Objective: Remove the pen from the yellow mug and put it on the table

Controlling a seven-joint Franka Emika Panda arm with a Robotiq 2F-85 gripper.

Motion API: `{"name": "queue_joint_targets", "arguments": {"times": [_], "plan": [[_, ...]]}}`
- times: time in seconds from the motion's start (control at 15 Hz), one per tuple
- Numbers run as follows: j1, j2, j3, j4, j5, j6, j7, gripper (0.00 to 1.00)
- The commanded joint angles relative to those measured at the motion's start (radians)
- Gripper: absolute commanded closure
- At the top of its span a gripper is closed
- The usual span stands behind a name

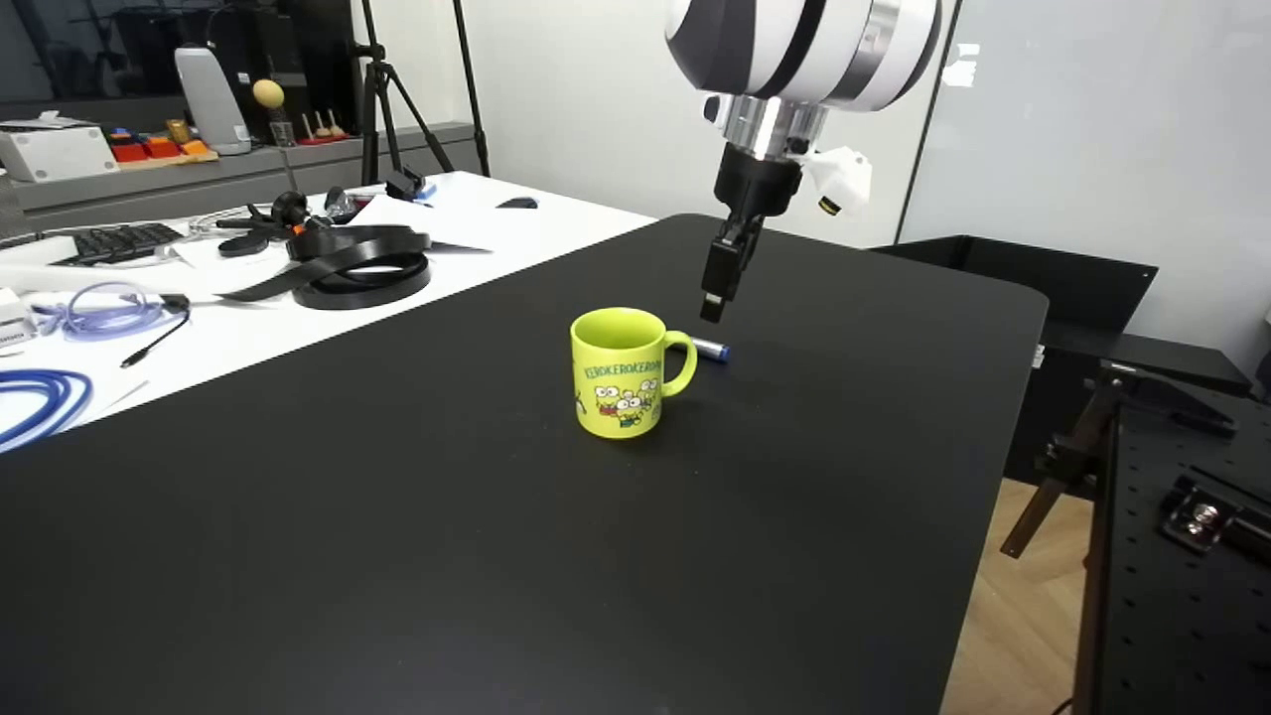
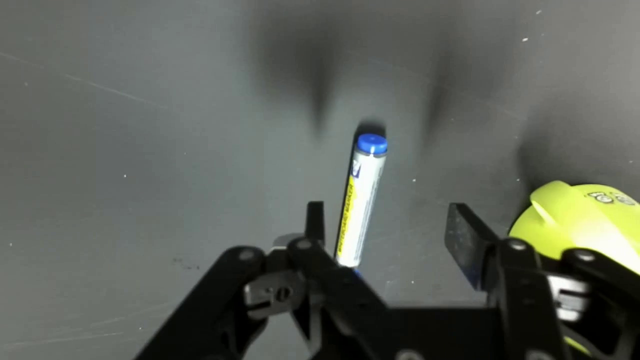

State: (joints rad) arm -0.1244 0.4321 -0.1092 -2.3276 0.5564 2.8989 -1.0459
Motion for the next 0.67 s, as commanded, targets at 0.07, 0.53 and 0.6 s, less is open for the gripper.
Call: {"name": "queue_joint_targets", "arguments": {"times": [0.07, 0.53, 0.6], "plan": [[0.026, -0.059, -0.067, -0.033, -0.256, -0.074, 0.265, 0.01], [0.046, -0.244, -0.104, -0.087, -0.721, -0.294, 0.632, 0.0], [0.042, -0.267, -0.095, -0.089, -0.743, -0.348, 0.655, 0.0]]}}
